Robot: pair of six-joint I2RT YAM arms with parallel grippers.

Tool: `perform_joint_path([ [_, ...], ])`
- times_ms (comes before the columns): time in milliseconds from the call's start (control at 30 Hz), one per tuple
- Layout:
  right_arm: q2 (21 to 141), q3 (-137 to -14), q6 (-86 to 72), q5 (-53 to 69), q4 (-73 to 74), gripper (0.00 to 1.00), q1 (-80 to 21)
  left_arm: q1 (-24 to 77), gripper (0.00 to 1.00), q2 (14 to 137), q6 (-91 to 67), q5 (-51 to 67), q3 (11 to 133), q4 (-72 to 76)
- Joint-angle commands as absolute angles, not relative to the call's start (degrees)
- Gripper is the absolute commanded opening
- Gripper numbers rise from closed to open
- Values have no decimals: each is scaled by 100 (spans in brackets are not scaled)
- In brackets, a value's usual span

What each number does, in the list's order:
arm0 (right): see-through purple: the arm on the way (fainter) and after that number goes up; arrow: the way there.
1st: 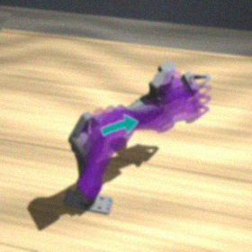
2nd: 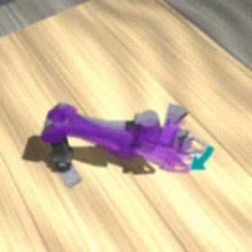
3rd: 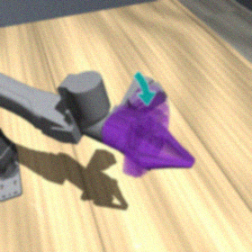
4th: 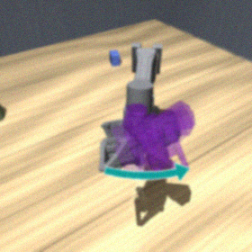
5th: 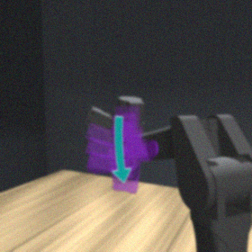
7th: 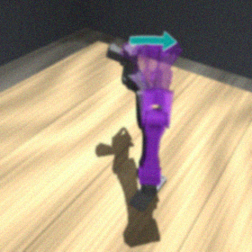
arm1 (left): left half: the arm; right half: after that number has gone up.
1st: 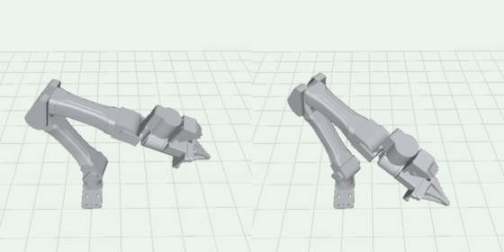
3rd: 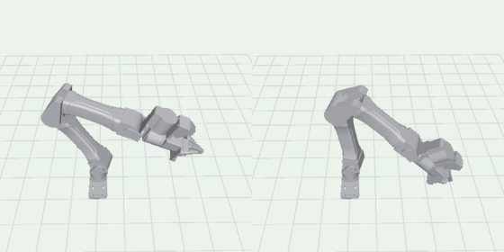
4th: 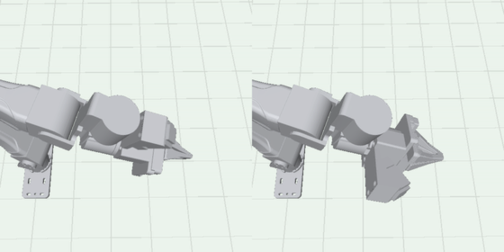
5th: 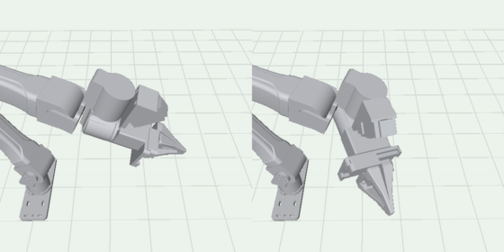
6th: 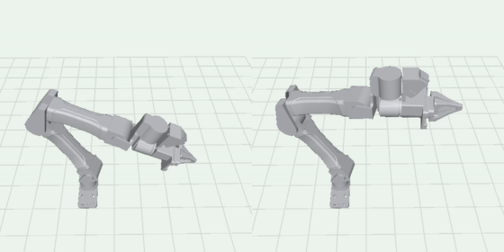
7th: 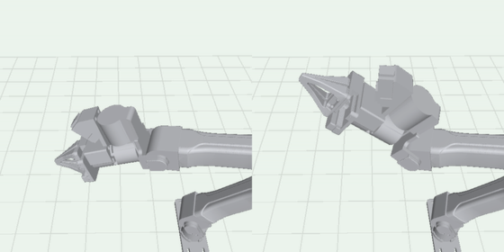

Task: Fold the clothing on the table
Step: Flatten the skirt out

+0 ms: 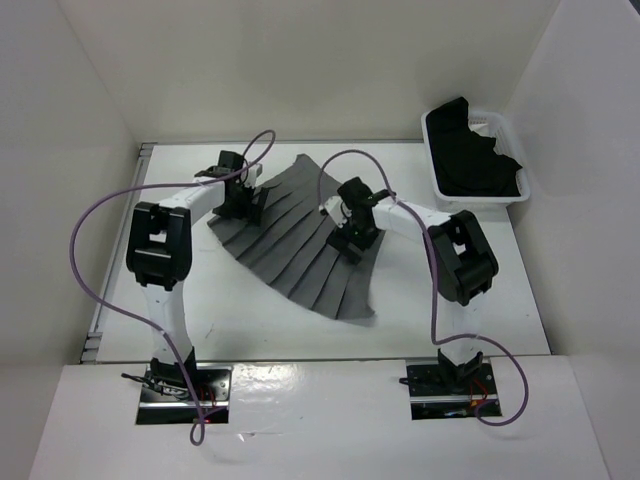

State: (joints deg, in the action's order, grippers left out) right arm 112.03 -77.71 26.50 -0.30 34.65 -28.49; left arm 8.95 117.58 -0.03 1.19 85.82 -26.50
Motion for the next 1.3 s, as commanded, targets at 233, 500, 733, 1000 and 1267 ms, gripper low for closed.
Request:
perform_joint_path([
  [233, 10433, -7742, 2795, 1195, 5124, 99, -4165, 914, 100, 12295, 88, 114, 9667, -2900],
  [500, 10740, -8173, 2795, 1626, 5116, 99, -4992, 914, 100, 12560, 89, 378, 10274, -3111],
  [733, 9907, -8288, 2812, 1187, 5001, 99, -4334, 862, 100, 11017, -290, 124, 9450, -3251],
  [1000, 9790, -7832, 3076, 747, 4430, 99, -3666, 861, 100, 10117, -404, -123, 8131, -3366],
  [1267, 10345, -7664, 3234, 625, 4096, 99, -3278, 861, 100, 10652, -404, 52, 7822, -3173],
])
